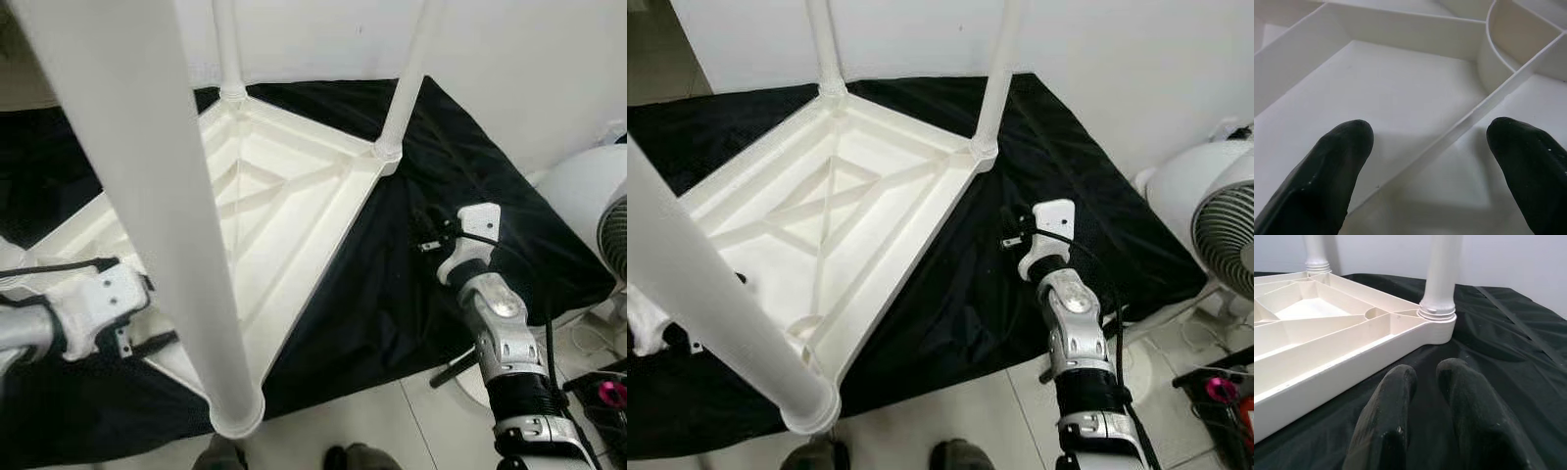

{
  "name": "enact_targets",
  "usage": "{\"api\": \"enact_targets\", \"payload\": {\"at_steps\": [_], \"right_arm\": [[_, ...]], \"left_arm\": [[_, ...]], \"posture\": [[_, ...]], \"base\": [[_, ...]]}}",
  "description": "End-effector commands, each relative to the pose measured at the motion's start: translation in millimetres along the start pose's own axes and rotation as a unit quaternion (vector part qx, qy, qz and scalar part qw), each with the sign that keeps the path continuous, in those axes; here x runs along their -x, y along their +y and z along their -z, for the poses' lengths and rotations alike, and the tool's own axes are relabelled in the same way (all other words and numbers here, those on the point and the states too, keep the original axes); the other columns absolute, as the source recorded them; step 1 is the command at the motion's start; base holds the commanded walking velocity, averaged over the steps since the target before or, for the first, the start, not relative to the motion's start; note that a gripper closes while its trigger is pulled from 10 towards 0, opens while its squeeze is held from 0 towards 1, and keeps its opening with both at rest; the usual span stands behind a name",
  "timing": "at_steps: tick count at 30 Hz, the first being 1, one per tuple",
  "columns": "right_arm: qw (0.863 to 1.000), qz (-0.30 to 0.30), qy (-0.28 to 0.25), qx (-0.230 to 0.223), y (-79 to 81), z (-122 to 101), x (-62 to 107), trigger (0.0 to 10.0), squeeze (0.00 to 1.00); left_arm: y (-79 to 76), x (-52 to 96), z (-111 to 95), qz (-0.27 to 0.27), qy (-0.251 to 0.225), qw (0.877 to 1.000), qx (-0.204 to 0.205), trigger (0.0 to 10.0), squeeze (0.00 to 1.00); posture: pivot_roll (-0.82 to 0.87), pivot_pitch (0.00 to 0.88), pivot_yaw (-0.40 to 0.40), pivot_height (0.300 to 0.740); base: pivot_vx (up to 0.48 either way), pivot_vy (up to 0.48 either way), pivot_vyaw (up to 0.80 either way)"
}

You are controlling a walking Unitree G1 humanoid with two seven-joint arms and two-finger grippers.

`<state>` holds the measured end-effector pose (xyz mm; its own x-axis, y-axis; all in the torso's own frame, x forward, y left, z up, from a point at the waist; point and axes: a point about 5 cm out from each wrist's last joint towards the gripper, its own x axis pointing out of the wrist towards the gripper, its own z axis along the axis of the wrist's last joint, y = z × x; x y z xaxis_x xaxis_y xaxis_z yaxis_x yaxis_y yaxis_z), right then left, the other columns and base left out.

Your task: Building children table

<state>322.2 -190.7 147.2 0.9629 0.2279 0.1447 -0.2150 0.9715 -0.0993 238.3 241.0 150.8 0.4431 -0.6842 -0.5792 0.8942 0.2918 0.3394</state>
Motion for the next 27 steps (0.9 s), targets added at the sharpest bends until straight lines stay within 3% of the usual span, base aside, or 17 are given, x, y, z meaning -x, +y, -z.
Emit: {"api": "enact_targets", "payload": {"at_steps": [1, 7, 8, 9, 11, 12, 13, 14, 15, 19, 27], "right_arm": [[1.000, 0.003, 0.007, 0.000, -0.9, 3.0, 1.7, 10.0, 0.00], [1.000, 0.010, 0.005, 0.003, -3.1, 3.0, 3.8, 10.0, 0.00], [1.000, 0.012, 0.005, 0.003, -3.5, 3.2, 4.7, 10.0, 0.00], [1.000, 0.013, 0.005, 0.003, -3.1, 3.4, 5.5, 10.0, 0.00], [1.000, 0.014, 0.005, 0.003, -2.8, 3.5, 5.9, 10.0, 0.00], [1.000, 0.014, 0.005, 0.003, -2.3, 3.9, 6.4, 10.0, 0.00], [1.000, 0.014, 0.005, 0.003, -2.3, 3.9, 6.4, 10.0, 0.00], [1.000, 0.014, 0.005, 0.003, -1.8, 4.2, 6.5, 10.0, 0.00], [1.000, 0.015, 0.005, 0.003, -1.4, 4.5, 6.9, 10.0, 0.00], [1.000, 0.016, 0.006, 0.003, -1.2, 5.0, 7.7, 10.0, 0.00], [1.000, 0.020, 0.008, 0.005, -2.9, 5.7, 9.3, 10.0, 0.00]], "left_arm": [[-5.7, -3.0, 4.0, 0.035, 0.009, 0.999, -0.002, 10.0, 0.00], [-2.3, -10.9, 2.8, 0.053, 0.008, 0.998, -0.013, 10.0, 0.00], [-1.9, -12.7, 2.5, 0.059, 0.006, 0.998, -0.013, 9.7, 0.00], [-1.4, -13.8, 2.4, 0.061, 0.005, 0.998, -0.014, 8.7, 0.00], [-1.1, -14.5, 2.4, 0.062, 0.005, 0.998, -0.014, 8.7, 0.00], [-1.1, -15.4, 2.5, 0.066, 0.004, 0.998, -0.015, 4.5, 0.00], [-1.1, -15.4, 2.5, 0.066, 0.004, 0.998, -0.015, 4.5, 0.00], [-0.8, -15.9, 2.9, 0.070, 0.004, 0.997, -0.014, 3.7, 0.00], [-1.3, -16.5, 2.8, 0.078, 0.001, 0.997, -0.013, 0.5, 0.00], [-1.6, -17.5, 2.7, 0.090, -0.004, 0.996, -0.009, 0.0, 0.00], [-6.3, -19.2, 0.8, 0.116, -0.026, 0.993, 0.009, 0.0, 0.00]], "posture": [[0.01, 0.045, -0.015, 0.740], [-0.01, 0.040, 0.000, 0.740], [-0.01, 0.040, 0.000, 0.740], [-0.01, 0.040, 0.006, 0.740], [-0.01, 0.040, 0.006, 0.740], [-0.01, 0.040, 0.006, 0.740], [-0.01, 0.040, 0.006, 0.740], [-0.01, 0.043, 0.010, 0.740], [-0.01, 0.043, 0.010, 0.740], [-0.02, 0.042, 0.016, 0.740], [-0.02, 0.042, 0.016, 0.740]], "base": [[0.000, 0.000, 0.00], [0.000, 0.000, 0.00], [0.000, 0.000, 0.00], [0.000, 0.000, 0.00], [0.000, 0.000, 0.00], [0.000, 0.000, 0.00], [0.000, 0.000, 0.00], [0.000, 0.000, 0.00], [0.000, 0.000, 0.00], [0.000, 0.000, 0.00], [0.000, 0.000, 0.00]]}}
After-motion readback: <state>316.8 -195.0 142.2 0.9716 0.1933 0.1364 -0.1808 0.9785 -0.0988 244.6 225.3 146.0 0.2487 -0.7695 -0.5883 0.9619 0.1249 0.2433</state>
